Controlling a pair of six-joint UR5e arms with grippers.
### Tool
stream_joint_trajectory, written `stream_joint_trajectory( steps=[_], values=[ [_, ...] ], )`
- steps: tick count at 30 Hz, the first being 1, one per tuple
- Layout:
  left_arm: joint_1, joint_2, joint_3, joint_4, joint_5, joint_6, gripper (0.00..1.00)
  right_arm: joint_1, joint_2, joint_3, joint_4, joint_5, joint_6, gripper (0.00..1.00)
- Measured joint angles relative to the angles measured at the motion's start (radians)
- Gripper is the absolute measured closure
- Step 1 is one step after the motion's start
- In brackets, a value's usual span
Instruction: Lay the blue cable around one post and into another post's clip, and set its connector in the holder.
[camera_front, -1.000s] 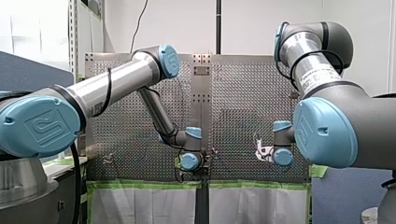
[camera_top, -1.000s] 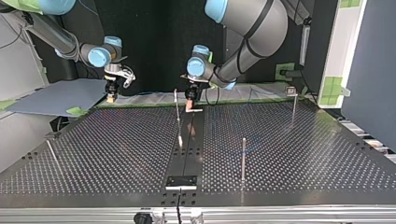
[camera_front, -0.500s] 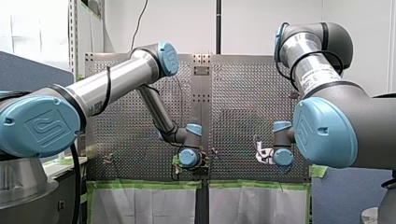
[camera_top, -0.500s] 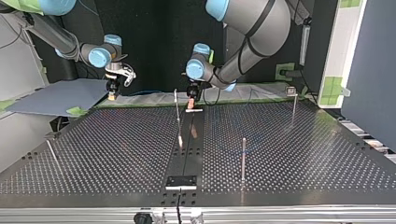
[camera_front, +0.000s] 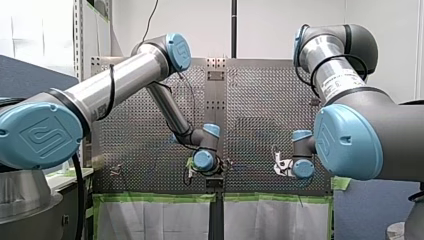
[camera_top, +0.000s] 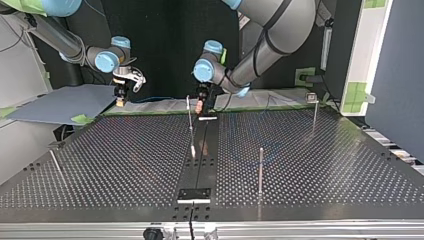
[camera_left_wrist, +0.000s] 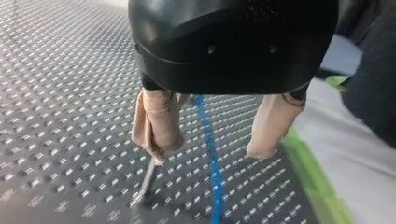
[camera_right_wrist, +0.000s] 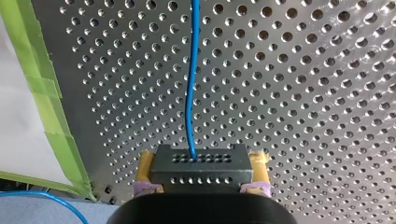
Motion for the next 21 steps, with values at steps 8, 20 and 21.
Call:
stream_joint_trajectory(
  steps=[8, 20, 21],
  values=[
    [-0.011, 0.004, -0.032, 0.003, 0.002, 0.006, 0.00, -0.001, 0.001, 0.000, 0.005, 0.000, 0.004, 1.00],
    [-0.014, 0.060, -0.072, 0.030, 0.004, 0.003, 0.00, -0.003, 0.001, 0.000, 0.007, 0.000, 0.004, 1.00],
    [-0.014, 0.062, -0.078, 0.033, 0.007, 0.003, 0.00, -0.004, 0.001, 0.000, 0.008, 0.000, 0.004, 1.00]
  ],
)
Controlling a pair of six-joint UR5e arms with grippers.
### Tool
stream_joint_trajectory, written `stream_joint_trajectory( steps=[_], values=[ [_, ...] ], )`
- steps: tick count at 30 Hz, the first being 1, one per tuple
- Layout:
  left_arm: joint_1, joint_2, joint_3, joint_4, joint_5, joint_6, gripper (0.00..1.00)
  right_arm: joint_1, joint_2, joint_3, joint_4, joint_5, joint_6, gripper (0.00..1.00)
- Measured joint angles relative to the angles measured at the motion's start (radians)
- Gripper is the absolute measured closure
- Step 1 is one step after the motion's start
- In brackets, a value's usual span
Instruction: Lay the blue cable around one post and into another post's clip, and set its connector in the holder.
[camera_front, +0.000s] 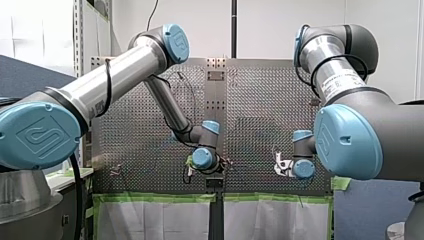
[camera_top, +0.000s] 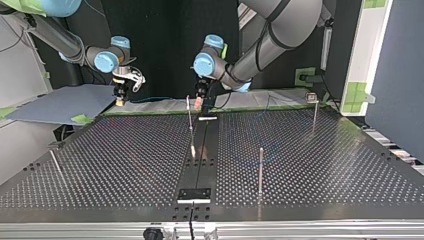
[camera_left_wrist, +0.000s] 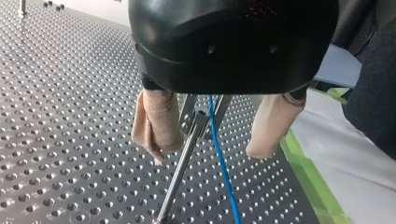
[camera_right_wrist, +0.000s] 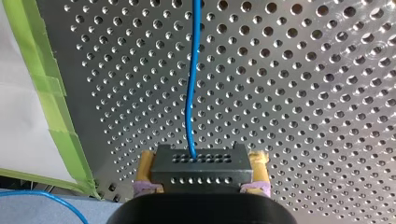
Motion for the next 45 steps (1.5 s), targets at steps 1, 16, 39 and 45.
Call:
stream_joint_trajectory(
  steps=[1, 16, 39, 45],
  values=[
    [-0.001, 0.002, -0.005, 0.003, 0.003, 0.000, 0.00, 0.000, 0.000, 0.000, 0.000, 0.000, 0.000, 1.00],
    [-0.037, 0.035, -0.049, 0.024, 0.047, 0.005, 0.00, -0.002, 0.000, 0.000, 0.001, 0.000, 0.007, 1.00],
    [-0.073, 0.078, -0.049, -0.003, 0.024, 0.002, 0.00, -0.008, 0.000, 0.000, -0.011, -0.026, 0.036, 1.00],
    [-0.074, 0.078, -0.049, -0.004, 0.024, 0.000, 0.00, -0.008, 0.000, 0.000, -0.010, -0.026, 0.037, 1.00]
  ],
)
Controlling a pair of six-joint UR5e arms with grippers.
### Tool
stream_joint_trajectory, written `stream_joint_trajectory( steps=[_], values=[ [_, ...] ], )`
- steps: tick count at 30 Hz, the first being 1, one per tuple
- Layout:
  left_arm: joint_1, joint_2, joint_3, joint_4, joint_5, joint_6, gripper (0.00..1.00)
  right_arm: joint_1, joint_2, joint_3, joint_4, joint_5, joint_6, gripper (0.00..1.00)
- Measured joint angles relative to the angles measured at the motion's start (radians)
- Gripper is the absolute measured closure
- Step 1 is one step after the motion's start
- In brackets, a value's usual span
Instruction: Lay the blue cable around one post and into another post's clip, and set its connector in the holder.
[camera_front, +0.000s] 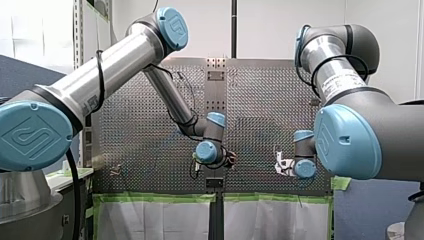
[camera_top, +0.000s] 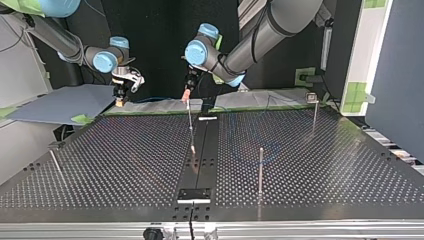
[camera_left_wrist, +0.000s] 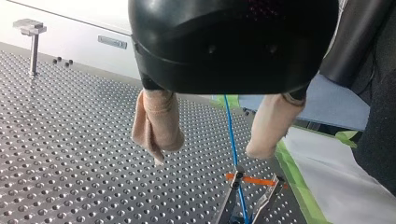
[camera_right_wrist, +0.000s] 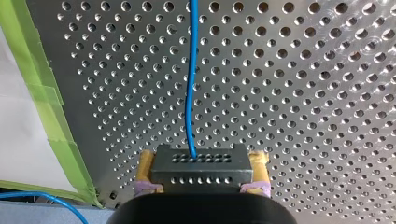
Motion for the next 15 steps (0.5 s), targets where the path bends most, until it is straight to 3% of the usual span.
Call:
stream_joint_trajectory(
  steps=[15],
  values=[
    [-0.001, 0.000, 0.000, 0.000, -0.013, -0.034, 0.00, 0.000, 0.001, 0.000, -0.003, 0.000, 0.003, 1.00]
  ],
)
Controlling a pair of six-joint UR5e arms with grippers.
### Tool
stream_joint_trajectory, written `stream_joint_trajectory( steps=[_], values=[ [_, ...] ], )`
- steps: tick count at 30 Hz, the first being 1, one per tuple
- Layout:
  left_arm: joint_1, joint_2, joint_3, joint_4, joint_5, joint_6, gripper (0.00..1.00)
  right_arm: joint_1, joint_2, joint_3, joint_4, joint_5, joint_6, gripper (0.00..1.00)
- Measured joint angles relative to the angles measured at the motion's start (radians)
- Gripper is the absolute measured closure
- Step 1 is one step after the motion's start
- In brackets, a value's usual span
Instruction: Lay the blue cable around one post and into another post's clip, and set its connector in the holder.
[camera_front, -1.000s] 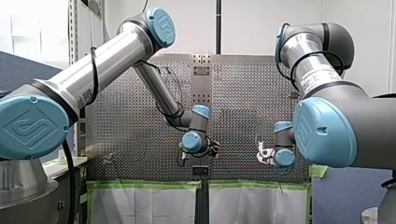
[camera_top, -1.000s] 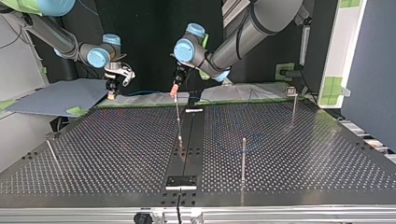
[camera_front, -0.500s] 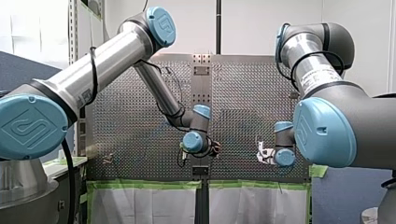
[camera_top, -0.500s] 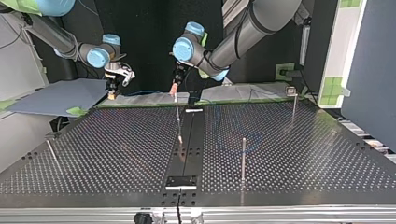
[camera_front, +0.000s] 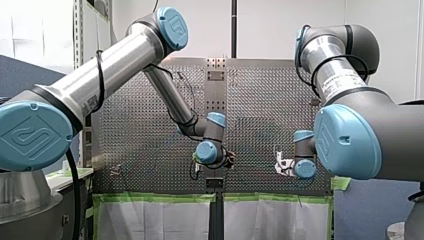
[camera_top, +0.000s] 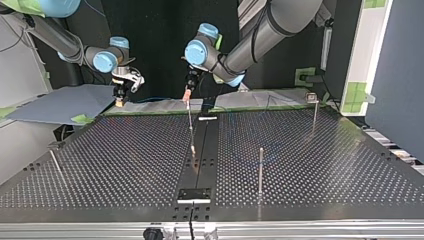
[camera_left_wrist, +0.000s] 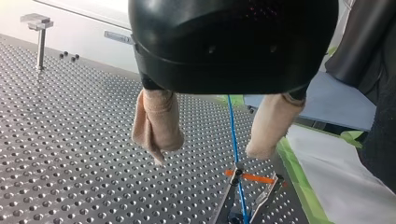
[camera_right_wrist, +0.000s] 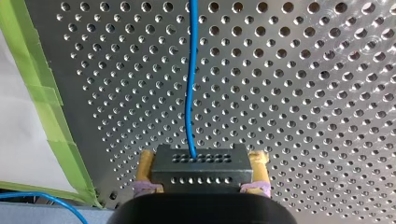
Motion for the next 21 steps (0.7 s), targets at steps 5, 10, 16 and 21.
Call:
stream_joint_trajectory(
  steps=[5, 10, 16, 21],
  values=[
    [0.000, 0.000, 0.000, -0.001, -0.007, -0.019, 0.00, -0.001, 0.000, 0.000, -0.001, 0.000, 0.000, 1.00],
    [0.000, 0.000, 0.000, -0.003, -0.013, -0.037, 0.00, -0.002, 0.000, 0.000, 0.000, -0.001, 0.000, 1.00],
    [0.000, 0.000, 0.000, -0.013, -0.022, -0.049, 0.00, -0.003, 0.000, 0.000, 0.000, -0.001, 0.000, 1.00],
    [0.001, 0.000, 0.000, -0.021, -0.023, -0.052, 0.00, -0.003, 0.000, 0.000, 0.001, -0.001, 0.000, 1.00]
  ],
)
